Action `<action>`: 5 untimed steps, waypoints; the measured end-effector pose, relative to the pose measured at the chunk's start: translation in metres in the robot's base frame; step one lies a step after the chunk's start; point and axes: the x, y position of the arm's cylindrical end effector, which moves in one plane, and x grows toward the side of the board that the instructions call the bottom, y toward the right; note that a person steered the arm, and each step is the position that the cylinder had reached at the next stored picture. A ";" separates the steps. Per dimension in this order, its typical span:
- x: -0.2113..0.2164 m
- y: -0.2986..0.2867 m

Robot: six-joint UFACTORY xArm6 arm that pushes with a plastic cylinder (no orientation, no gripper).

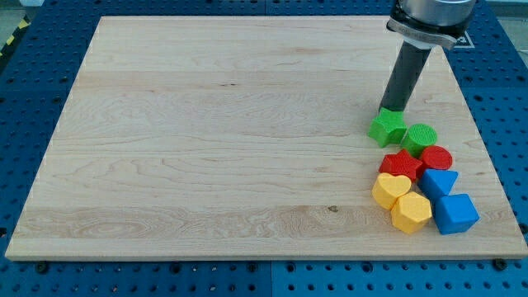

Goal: Slide the green star to the left of the green circle

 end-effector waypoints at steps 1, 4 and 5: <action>0.015 -0.002; -0.095 -0.030; -0.117 -0.002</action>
